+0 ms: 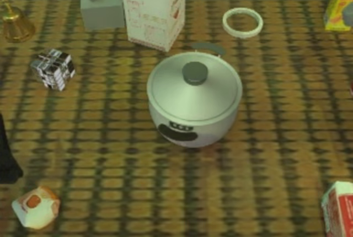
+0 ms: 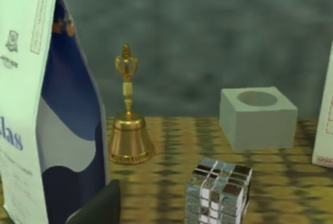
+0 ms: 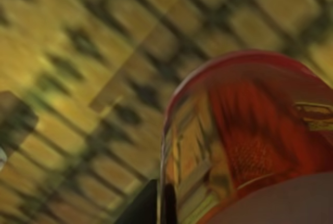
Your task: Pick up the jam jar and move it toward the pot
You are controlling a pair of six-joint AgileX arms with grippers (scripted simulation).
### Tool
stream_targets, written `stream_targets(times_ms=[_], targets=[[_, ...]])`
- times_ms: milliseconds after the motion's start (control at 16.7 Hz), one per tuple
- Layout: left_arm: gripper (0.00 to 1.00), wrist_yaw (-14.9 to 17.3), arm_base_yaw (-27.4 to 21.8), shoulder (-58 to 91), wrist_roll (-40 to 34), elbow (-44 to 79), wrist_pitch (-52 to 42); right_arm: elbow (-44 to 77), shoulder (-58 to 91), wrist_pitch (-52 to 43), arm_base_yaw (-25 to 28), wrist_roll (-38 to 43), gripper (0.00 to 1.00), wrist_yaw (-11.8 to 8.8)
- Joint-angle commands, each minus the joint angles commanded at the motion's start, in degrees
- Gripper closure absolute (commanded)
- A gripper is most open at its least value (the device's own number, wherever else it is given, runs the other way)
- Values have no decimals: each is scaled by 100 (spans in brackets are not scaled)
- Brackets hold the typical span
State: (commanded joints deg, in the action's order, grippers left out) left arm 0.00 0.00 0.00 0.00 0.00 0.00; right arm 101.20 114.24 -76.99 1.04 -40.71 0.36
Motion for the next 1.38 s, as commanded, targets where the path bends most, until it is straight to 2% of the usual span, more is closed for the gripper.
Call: stream_targets(times_ms=[420, 600, 780, 1200, 1380], targets=[[0, 0, 0, 0, 0, 0, 0, -202, -216, -75, -13, 15, 100, -4], [0, 0, 0, 0, 0, 0, 0, -91, -53, -85, 97, 380, 100, -5], [0, 0, 0, 0, 0, 0, 0, 154, 257, -74, 331, 1285, 100, -4], [0, 0, 0, 0, 0, 0, 0, 843, 1046, 103, 1088, 4380, 100, 0], [0, 0, 0, 0, 0, 0, 0, 1037, 1278, 190, 1352, 5314, 100, 2]])
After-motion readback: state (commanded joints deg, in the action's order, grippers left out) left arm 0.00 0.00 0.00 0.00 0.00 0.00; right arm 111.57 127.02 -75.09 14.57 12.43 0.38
